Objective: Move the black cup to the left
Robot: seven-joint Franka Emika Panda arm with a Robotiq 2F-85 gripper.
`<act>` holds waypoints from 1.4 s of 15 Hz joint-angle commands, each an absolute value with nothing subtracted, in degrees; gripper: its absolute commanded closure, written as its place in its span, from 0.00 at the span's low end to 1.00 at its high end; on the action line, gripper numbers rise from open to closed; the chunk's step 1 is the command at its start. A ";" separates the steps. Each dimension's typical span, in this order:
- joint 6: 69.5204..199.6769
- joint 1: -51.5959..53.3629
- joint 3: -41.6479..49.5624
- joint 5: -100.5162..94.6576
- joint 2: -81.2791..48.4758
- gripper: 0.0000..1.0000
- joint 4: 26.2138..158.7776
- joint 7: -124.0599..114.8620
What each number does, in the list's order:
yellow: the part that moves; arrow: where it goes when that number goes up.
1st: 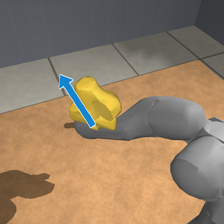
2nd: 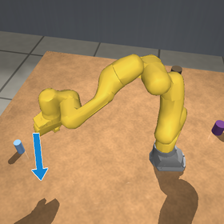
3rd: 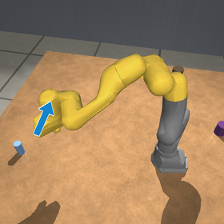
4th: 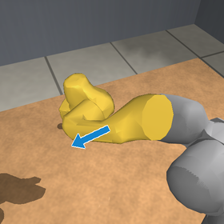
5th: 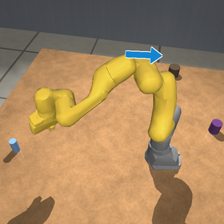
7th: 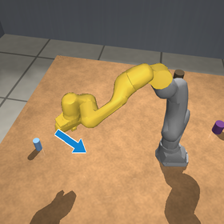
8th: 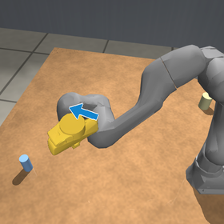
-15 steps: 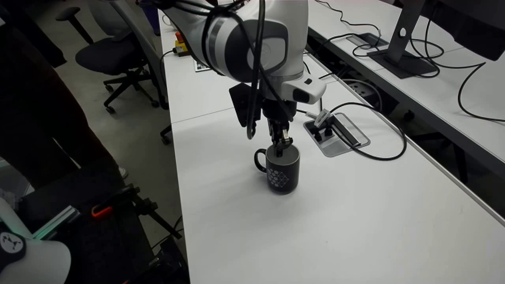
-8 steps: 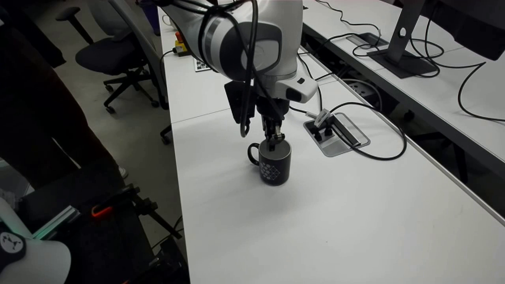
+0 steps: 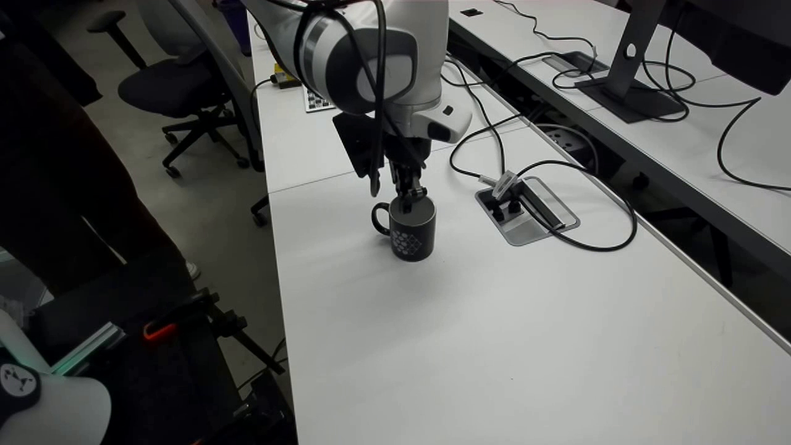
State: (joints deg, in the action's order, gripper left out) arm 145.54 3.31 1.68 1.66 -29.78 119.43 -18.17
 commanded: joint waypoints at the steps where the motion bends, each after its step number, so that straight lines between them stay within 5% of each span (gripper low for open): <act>1: 147.39 4.64 0.63 1.80 -28.76 0.98 121.22 -15.85; 7: 147.52 8.09 0.68 -0.90 -28.80 0.98 121.27 -15.24; 8: 146.49 7.26 0.61 0.53 -29.71 0.90 119.64 -15.63; 17: 146.50 7.97 0.56 -0.05 -29.71 0.90 119.65 -15.61; 18: 146.50 7.97 0.56 -0.06 -29.71 0.98 119.65 -15.61; 21: 147.01 9.23 0.52 -0.85 -30.01 0.98 119.14 -16.36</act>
State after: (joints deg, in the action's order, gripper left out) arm 146.65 7.93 0.43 -0.18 -29.72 119.71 -15.73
